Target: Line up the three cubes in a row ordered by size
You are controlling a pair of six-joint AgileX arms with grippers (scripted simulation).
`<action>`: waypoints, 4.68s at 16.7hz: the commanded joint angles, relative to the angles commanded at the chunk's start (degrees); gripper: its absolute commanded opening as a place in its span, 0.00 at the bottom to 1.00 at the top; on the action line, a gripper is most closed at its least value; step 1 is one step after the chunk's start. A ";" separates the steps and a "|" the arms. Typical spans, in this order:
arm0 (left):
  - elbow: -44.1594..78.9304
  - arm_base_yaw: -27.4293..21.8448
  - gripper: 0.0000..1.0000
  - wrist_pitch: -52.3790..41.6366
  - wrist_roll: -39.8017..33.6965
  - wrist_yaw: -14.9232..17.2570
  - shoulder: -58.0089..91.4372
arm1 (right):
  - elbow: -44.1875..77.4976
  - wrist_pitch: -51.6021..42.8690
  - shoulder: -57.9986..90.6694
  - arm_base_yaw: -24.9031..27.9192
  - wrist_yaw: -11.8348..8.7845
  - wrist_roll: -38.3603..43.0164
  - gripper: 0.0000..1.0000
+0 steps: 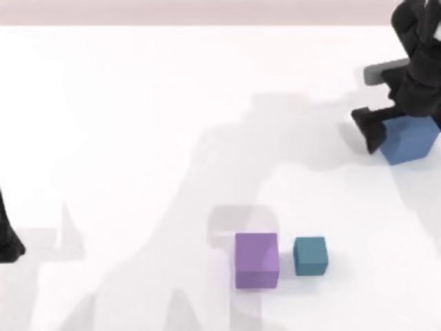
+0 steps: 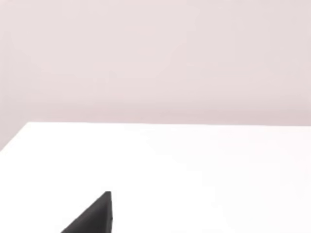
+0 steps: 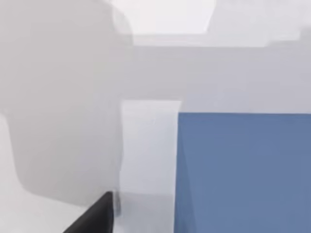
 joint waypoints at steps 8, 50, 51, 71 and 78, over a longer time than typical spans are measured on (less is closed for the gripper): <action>0.00 0.00 1.00 0.00 0.00 0.00 0.00 | -0.09 0.10 0.03 0.00 0.00 0.00 0.70; 0.00 0.00 1.00 0.00 0.00 0.00 0.00 | 16.75 -17.53 -0.33 19.85 0.04 25.62 0.00; 0.00 0.00 1.00 0.00 0.00 0.00 0.00 | 17.40 -18.03 -0.08 22.94 0.06 29.68 0.00; 0.00 0.00 1.00 0.00 0.00 0.00 0.00 | 17.71 -17.12 0.22 50.49 0.38 66.46 0.00; 0.00 0.00 1.00 0.00 0.00 0.00 0.00 | 7.01 -5.98 0.86 50.77 0.40 66.73 0.00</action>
